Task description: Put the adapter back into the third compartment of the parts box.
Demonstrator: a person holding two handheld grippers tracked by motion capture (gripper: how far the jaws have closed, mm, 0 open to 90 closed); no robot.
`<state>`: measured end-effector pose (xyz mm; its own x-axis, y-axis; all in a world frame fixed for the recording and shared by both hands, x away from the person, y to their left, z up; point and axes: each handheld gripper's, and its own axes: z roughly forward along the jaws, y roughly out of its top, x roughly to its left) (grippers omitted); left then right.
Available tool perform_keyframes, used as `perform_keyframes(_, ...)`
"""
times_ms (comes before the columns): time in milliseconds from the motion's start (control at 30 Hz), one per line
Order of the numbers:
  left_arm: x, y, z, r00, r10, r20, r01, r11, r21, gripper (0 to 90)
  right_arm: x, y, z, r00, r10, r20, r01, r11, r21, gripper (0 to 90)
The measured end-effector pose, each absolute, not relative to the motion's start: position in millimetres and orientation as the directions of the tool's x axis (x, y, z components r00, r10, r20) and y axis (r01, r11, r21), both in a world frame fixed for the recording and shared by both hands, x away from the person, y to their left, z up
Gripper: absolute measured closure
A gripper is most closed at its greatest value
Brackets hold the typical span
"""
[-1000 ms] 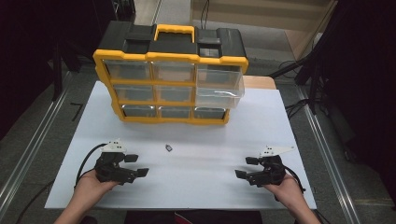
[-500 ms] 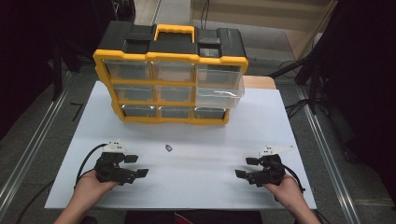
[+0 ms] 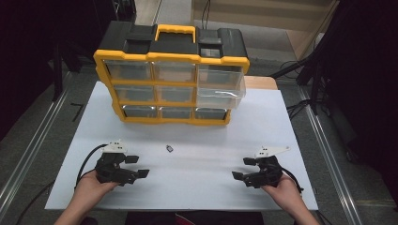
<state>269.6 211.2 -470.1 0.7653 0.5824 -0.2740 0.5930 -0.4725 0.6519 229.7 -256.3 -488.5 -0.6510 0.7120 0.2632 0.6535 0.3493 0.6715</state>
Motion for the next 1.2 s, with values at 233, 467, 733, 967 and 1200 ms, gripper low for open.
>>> perform_keyframes(233, 269.1, 210.2, -470.0, 0.768, 0.579, -0.272, 0.59, -0.475, 0.653, 27.3, 237.9, -246.7, -483.9, -0.658, 0.695, 0.29, 0.652, 0.334, 0.681, 20.2)
perform_keyframes(467, 268.9, 210.1, -469.7, 0.771, 0.575, -0.274, 0.587, -0.475, 0.655, 27.3, 249.5, -232.5, -479.7, -0.679, 0.669, 0.303, 0.642, 0.34, 0.688, 20.2)
perform_keyframes(733, 269.0, 210.1, -469.6, 0.772, 0.572, -0.276, 0.588, -0.477, 0.653, 27.2, 257.1, -214.8, -472.5, -0.693, 0.64, 0.33, 0.642, 0.342, 0.686, 20.1)
perform_keyframes(967, 268.7, 210.2, -469.4, 0.773, 0.571, -0.276, 0.586, -0.478, 0.654, 27.3, 261.3, -199.3, -470.2, -0.721, 0.62, 0.31, 0.618, 0.373, 0.692, 20.1)
perform_keyframes(1200, 268.6, 210.9, -469.3, 0.77, 0.578, -0.27, 0.589, -0.48, 0.65, 27.3, 266.4, -189.2, -466.2, -0.721, 0.635, 0.278, 0.603, 0.375, 0.704, 18.6)
